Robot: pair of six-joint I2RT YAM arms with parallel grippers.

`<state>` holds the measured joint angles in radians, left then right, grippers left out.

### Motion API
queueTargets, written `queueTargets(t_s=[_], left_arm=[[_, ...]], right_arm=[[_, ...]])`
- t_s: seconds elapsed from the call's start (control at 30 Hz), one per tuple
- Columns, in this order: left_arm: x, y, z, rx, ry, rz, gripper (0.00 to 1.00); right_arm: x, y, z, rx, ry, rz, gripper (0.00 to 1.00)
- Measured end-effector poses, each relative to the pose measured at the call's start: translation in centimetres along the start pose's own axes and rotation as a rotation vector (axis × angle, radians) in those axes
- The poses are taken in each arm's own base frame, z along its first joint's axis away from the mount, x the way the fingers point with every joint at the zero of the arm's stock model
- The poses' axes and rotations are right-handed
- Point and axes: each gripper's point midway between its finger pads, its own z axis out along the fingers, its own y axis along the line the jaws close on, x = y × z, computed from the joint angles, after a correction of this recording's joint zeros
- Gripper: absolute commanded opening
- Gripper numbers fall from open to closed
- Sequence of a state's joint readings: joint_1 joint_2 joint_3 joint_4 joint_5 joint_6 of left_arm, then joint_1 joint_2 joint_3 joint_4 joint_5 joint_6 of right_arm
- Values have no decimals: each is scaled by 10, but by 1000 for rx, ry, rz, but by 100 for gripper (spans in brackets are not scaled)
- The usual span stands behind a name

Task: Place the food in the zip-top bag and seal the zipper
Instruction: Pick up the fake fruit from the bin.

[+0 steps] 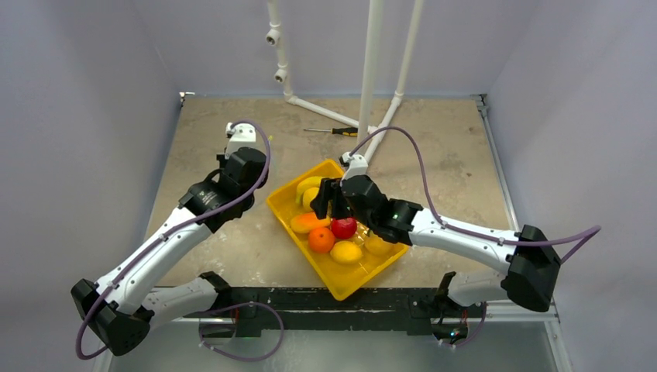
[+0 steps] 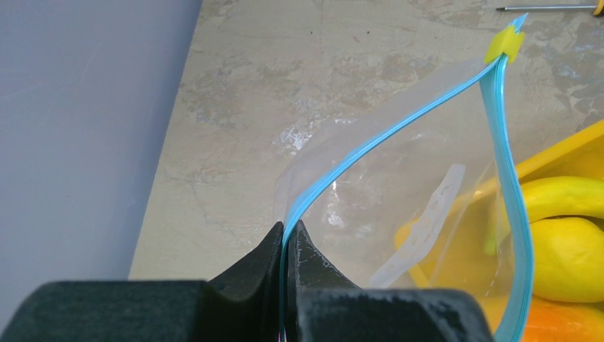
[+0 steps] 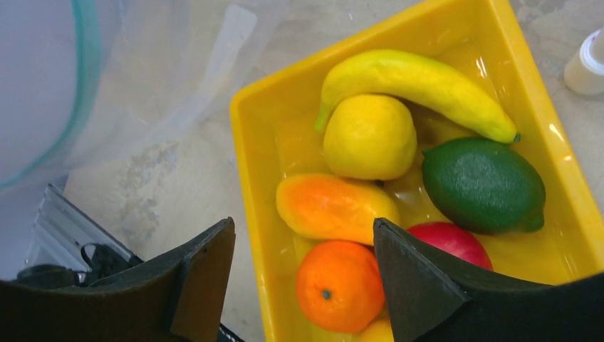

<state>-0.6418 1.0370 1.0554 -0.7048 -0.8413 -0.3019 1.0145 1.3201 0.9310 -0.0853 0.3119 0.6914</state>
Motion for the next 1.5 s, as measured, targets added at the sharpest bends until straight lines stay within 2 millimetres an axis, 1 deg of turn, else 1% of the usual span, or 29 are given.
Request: queueTargets(t_s=[0.17,0.27,0.37,0.5,0.63,0.73,0.83,1.03,1.13,1.17,1.23,1.33,1.37,1.5], left_arm=[[-11,5,-5,-6,-17,-10,0],[-14,10,-7,-23,-20,-9,0],[-11,15,-7,-46,-13,5,0],[-5,20,-8,-71,7,21,0],[2,22,-8,-93,30,38,0],[6,21,-7,-90,39,39,0],[8,19,-7,-84,45,35,0],[21,9,-3,-52,65,42,0],[27,4,0,-40,76,44,0],[28,3,0,-38,79,43,0],[30,1,2,-34,80,42,0],[34,-2,4,-24,80,38,0],[35,-3,4,-21,80,37,0],[37,-2,2,-7,67,18,0]], right_arm=[[24,-7,-8,-18,66,-15,78],[42,-7,-10,-30,110,-29,80],[56,-4,-12,-38,142,-42,81],[75,0,-9,-36,184,-56,82],[99,-8,-1,10,237,-75,82],[111,-19,4,64,259,-82,82],[117,-29,6,109,270,-86,82],[125,-39,10,162,275,-93,81],[130,-41,11,176,281,-98,76],[130,-40,11,177,279,-97,73],[129,-40,11,180,273,-96,64],[129,-41,10,190,271,-94,46],[128,-41,10,195,271,-93,43],[121,-39,10,206,256,-89,36]])
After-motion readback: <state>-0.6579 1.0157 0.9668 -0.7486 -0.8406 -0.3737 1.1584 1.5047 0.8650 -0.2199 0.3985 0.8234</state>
